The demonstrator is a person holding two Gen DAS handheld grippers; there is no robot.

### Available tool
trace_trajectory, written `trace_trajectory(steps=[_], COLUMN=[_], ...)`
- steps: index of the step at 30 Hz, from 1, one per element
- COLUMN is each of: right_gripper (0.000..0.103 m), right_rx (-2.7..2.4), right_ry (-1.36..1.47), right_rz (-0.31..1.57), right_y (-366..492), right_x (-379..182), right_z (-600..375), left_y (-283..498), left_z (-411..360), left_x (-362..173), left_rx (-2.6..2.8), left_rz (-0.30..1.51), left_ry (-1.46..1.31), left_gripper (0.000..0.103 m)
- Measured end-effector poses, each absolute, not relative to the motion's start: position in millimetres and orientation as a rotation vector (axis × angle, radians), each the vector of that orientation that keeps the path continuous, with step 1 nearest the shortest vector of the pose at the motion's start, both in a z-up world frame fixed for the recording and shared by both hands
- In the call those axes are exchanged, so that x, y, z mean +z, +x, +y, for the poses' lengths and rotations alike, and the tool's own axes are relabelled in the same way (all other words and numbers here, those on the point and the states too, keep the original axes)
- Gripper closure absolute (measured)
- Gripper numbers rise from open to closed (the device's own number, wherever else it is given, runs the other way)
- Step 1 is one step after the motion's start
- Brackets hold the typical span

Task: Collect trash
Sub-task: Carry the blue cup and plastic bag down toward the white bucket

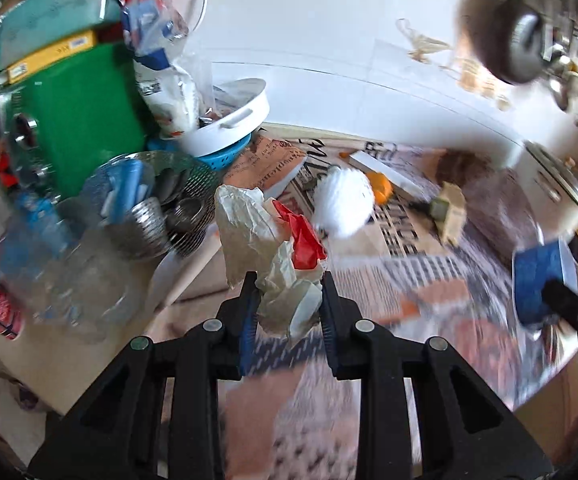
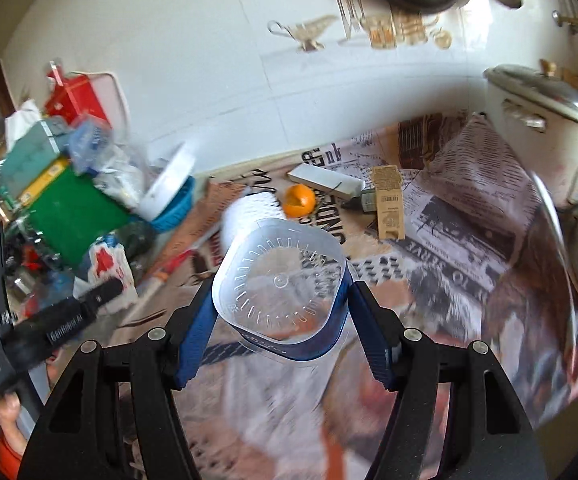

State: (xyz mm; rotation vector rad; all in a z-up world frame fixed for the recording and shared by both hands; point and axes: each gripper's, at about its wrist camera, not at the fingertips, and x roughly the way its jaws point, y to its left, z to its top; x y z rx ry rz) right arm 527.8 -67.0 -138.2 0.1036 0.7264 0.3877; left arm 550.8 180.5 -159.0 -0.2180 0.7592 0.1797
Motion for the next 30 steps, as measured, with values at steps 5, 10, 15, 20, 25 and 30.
trace_trajectory(steps=[5,10,15,20,25,30], right_gripper=[0.04,0.04,0.04,0.04,0.04,0.04], right_rx=[0.343,0.292,0.261,0.253,0.258,0.277], right_ry=[0.111,0.137,0.112,0.109,0.093,0.053], right_rz=[0.675,0.652,0.643,0.667,0.715,0.792], right_y=[459.6,397.0,359.3,334.0,322.4,319.8], right_x=[-130.2,-122.9,-113.2,-113.4,-133.6,-164.2], right_z=[-61.6,-61.9,-61.3,-66.0,-73.1,-83.0], left_y=[478.8,419.1,375.7,346.9,331.9,324.1], left_z=[179.7,181.3,180.2,172.1,153.4,128.4], left_x=[-155.6,-151.7,-146.9,-152.3,-175.0,-216.4], left_rx=[0.108,0.04,0.008,-0.019,-0.028,-0.037], left_rz=[0.755,0.767,0.776,0.806,0.847,0.931], left_ry=[-0.2,-0.172,-0.168,-0.179,-0.161,-0.161], left_gripper=[0.075,0.075,0.075,0.075,0.075,0.075])
